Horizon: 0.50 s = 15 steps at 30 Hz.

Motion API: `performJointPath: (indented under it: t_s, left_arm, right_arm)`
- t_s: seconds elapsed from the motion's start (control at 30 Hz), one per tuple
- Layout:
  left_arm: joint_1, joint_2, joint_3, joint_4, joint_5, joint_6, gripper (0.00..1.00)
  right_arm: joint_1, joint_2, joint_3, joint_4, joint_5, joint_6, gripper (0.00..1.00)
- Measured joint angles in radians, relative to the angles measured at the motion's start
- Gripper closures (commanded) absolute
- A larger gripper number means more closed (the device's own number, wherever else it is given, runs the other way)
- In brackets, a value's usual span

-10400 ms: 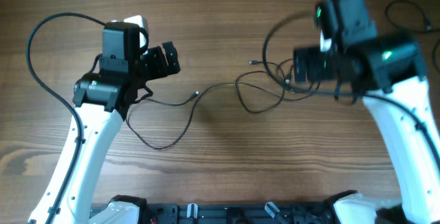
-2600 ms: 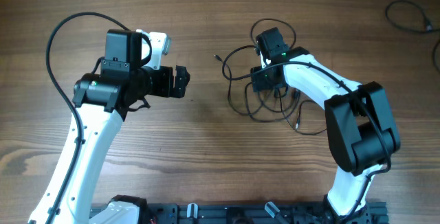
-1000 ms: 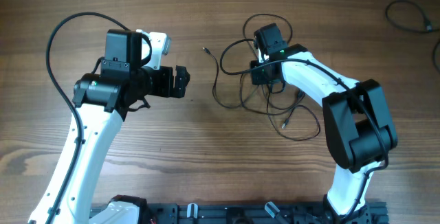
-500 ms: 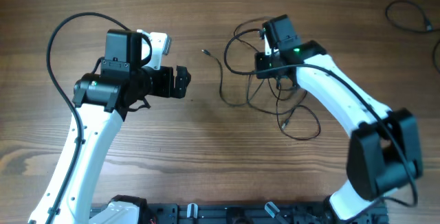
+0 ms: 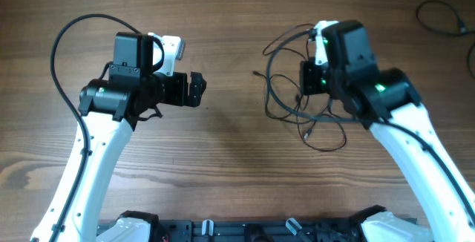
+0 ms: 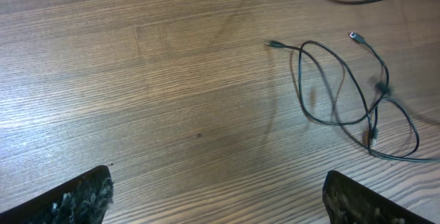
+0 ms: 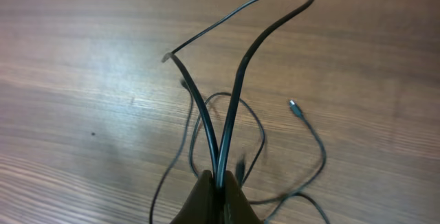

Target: Untangle cables

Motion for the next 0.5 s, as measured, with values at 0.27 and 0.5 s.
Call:
performJointPath:
  t_s: [0.27, 0.5]
  left_arm:
    - [0.0, 0.0, 0.0, 0.0, 0.0, 0.0, 0.0]
    - [0.0, 0.0, 0.0, 0.0, 0.0, 0.0, 0.0]
  right_arm:
    - [-0.037, -0.232, 0.005, -0.148, 0.316, 0.027, 0.96]
    - [-0.409, -0.235, 0.005, -0.19, 0.441, 0.16, 0.96]
